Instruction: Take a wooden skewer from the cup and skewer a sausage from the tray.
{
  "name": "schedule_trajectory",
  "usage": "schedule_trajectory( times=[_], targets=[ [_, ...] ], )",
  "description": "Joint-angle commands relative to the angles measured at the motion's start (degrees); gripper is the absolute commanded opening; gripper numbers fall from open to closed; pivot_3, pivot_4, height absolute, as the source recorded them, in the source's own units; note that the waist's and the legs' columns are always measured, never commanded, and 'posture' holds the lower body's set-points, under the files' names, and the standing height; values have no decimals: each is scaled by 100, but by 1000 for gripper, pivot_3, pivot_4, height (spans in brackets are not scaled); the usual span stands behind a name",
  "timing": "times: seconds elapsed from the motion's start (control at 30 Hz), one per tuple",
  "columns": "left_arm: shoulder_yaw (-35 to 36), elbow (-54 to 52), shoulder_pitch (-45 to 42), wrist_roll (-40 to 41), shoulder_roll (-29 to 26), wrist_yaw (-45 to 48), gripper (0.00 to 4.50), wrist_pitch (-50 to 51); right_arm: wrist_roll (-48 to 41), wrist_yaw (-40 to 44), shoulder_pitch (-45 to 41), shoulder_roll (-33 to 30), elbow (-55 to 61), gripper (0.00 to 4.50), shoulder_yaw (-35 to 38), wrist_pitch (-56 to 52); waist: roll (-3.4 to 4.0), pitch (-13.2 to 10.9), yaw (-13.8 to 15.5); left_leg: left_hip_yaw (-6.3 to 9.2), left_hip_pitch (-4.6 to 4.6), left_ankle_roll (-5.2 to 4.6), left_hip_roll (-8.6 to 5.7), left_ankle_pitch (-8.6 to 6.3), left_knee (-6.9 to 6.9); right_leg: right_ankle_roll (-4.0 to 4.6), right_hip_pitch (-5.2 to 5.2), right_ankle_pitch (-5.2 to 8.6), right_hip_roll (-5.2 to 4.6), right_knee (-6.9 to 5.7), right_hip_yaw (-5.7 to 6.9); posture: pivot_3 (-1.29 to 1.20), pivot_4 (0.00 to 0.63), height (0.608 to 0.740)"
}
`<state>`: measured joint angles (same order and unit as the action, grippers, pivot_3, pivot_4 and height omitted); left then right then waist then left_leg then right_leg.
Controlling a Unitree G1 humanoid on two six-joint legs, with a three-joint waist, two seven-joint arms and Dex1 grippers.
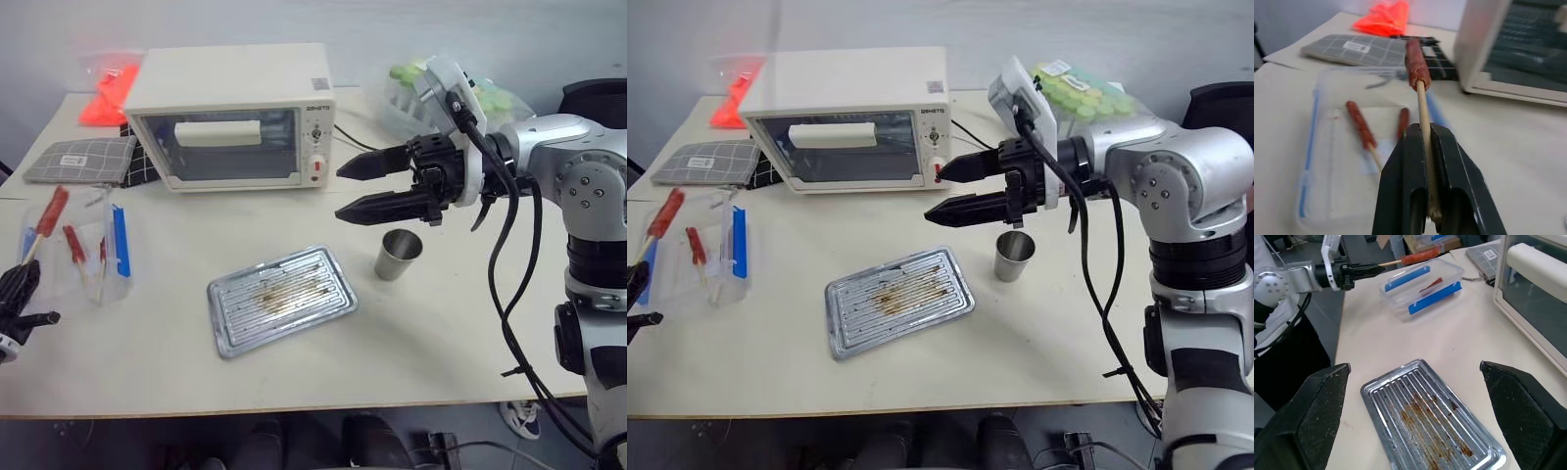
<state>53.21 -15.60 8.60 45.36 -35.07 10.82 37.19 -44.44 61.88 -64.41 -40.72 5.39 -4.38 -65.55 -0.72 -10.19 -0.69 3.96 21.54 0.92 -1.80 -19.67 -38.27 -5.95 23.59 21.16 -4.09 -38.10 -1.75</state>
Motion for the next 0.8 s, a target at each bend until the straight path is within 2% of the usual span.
schedule_trajectory(
  times=[0.03, 0.23, 0.37, 0.57, 0.7, 0.8],
  targets=[
    [-45, 562, -208, -328, -221, -108, 0, -120, -117, -170, 32, -24, 245, 4439, 259, -76, -1, 0, -26, 0, 0, 0, 0, 0, 4, 0, 0, 0, 0, 1, 1, 0, 150, 740],
    [-310, 892, -523, -452, -571, 248, 1418, -82, -175, -328, 118, -9, 317, 4500, 326, -122, -6, 3, -87, 1, 1, 1, 0, 1, 6, 0, 1, 0, -3, 4, 4, 0, 150, 740],
    [76, 641, -315, -243, -696, 383, 2214, 143, -211, -363, 124, -10, 302, 4500, 316, -117, -6, 3, -125, 1, 0, 1, 0, 1, 11, 0, 5, 0, -2, 4, 0, 0, 150, 740],
    [1491, -36, 848, 562, -711, 1010, 2214, 759, -138, -271, 128, -26, 175, 4500, 191, 0, -6, 3, -166, 0, 0, 1, 0, -1, 19, 0, 10, 0, -3, 12, -1, 0, 150, 740],
    [2381, -112, 1720, 932, -674, 1584, 2214, 922, -68, -194, 149, -20, 88, 4500, 121, 84, -6, 3, -128, 1, 0, 1, 1, -1, 18, 1, 8, 0, -5, 13, 0, 0, 150, 740],
    [2711, -75, 2006, 1023, -708, 1637, 2214, 942, -44, -164, 172, 6, 68, 4500, 109, 110, -5, 3, -109, 1, -3, 0, 0, -1, 17, 2, 5, -1, -6, 14, 0, 0, 150, 740]
  ],
)
